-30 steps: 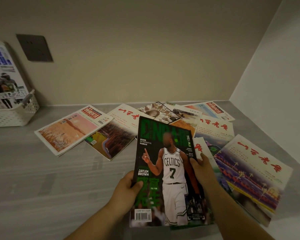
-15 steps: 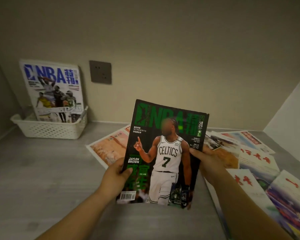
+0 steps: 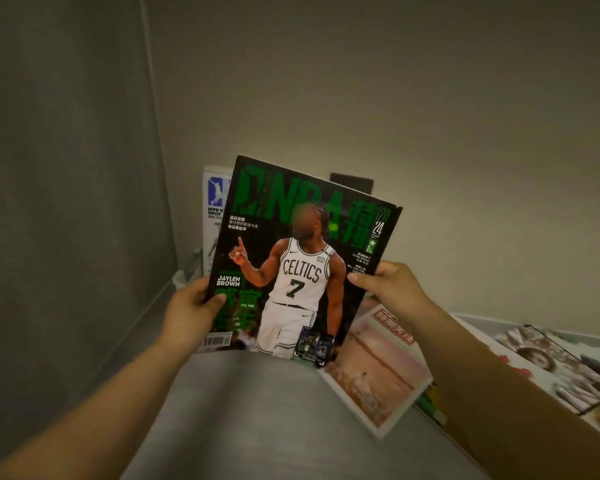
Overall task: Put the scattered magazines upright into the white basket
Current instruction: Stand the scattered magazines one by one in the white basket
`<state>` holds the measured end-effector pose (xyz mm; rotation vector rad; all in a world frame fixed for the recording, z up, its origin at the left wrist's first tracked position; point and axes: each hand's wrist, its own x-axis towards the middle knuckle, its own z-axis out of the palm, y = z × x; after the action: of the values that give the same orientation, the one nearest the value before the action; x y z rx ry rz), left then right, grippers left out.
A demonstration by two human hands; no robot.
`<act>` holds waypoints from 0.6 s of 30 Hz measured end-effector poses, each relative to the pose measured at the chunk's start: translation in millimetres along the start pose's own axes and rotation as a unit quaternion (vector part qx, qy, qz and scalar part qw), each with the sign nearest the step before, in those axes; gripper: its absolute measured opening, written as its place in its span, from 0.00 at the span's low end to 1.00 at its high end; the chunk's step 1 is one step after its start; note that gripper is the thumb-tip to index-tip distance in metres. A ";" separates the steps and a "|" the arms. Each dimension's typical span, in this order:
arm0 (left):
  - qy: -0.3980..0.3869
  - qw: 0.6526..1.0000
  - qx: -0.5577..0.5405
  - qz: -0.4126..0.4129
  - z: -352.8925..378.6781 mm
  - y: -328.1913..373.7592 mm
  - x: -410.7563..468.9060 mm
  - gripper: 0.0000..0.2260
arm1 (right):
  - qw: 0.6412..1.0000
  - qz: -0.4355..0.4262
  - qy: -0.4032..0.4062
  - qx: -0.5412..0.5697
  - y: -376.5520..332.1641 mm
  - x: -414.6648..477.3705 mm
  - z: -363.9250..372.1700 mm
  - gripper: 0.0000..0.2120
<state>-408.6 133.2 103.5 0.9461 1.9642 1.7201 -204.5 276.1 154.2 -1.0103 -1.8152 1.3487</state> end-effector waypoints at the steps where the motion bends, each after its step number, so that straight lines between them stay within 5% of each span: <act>1: 0.009 1.000 -0.003 0.007 -8.2 -0.5 14.0 0.12 | 1.000 -0.008 0.001 -0.005 -7.2 9.1 11.1 0.09; 10: 0.093 0.994 -0.039 0.038 -44.7 -2.2 130.5 0.10 | 0.987 -0.124 0.101 -0.030 -48.1 97.2 79.3 0.10; 18: 0.069 0.997 0.004 -0.028 -29.7 -46.8 170.5 0.13 | 0.990 -0.064 0.103 -0.076 1.0 140.8 104.6 0.09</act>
<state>-560.7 227.1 90.5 0.7866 2.0647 1.7914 -362.1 350.5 134.1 -1.0516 -1.8116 1.0035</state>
